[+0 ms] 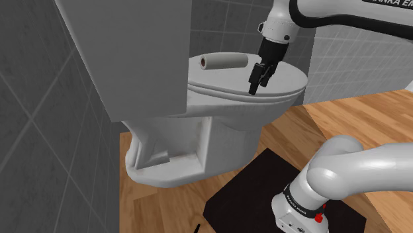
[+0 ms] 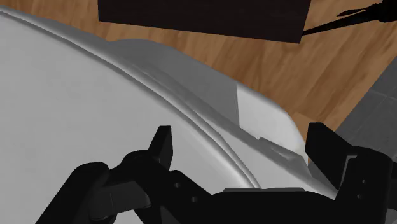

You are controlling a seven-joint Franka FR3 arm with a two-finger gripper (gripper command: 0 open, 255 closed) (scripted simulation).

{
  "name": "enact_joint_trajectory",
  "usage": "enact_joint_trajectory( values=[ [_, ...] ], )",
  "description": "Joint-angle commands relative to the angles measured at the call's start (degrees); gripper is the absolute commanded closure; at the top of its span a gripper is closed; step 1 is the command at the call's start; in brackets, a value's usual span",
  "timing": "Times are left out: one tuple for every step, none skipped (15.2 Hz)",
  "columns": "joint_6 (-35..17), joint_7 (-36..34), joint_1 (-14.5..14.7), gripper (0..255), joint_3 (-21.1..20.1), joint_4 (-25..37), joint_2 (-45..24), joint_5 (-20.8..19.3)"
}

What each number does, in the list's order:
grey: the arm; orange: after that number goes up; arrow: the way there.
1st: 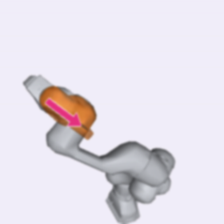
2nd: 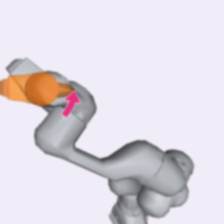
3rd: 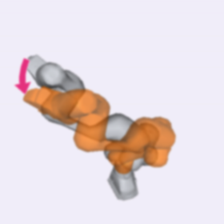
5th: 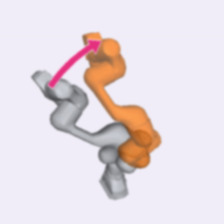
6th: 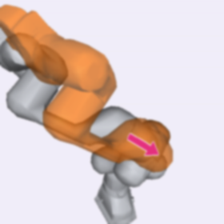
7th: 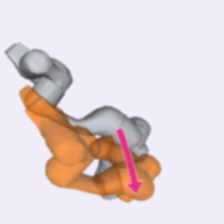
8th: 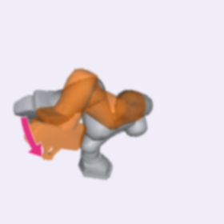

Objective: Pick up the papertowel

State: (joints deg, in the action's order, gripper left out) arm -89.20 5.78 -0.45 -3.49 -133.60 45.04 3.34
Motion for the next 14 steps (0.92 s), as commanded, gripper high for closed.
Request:
enact_joint_trajectory(
  values=[
    [0.00, 0.00, 0.00, 0, 0.00, 0.00, 0.00, 0.00],
    [-0.03, 3.44, 0.48, 0, 1.43, 1.66, -1.89, -0.92],
    [-0.03, 6.83, 1.05, 0, 2.85, 3.45, -3.87, -1.77],
    [0.02, 10.21, 1.63, 0, 4.19, 5.36, -5.91, -2.51],
    [0.11, 13.57, 2.23, 0, 5.47, 7.38, -8.02, -3.15],
    [0.25, 16.92, 2.85, 0, 6.68, 9.51, -10.18, -3.68],
    [0.44, 20.26, 3.48, 0, 7.84, 11.76, -12.40, -4.11],
    [0.70, 23.59, 4.11, 0, 8.94, 14.11, -14.67, -4.45],
    [1.01, 26.91, 4.72, 0, 9.96, 16.58, -17.00, -4.67],
    [1.40, 30.23, 5.32, 0, 10.92, 19.16, -19.37, -4.80],
    [1.86, 33.52, 5.94, 0, 11.85, 21.85, -21.78, -4.85],
    [2.39, 36.81, 6.51, 0, 12.70, 24.65, -24.24, -4.79],
    [3.01, 40.09, 7.00, 0, 13.46, 27.57, -26.76, -4.64],
    [3.71, 43.36, 7.45, 0, 14.15, 30.61, -29.32, -4.40]
  ],
)
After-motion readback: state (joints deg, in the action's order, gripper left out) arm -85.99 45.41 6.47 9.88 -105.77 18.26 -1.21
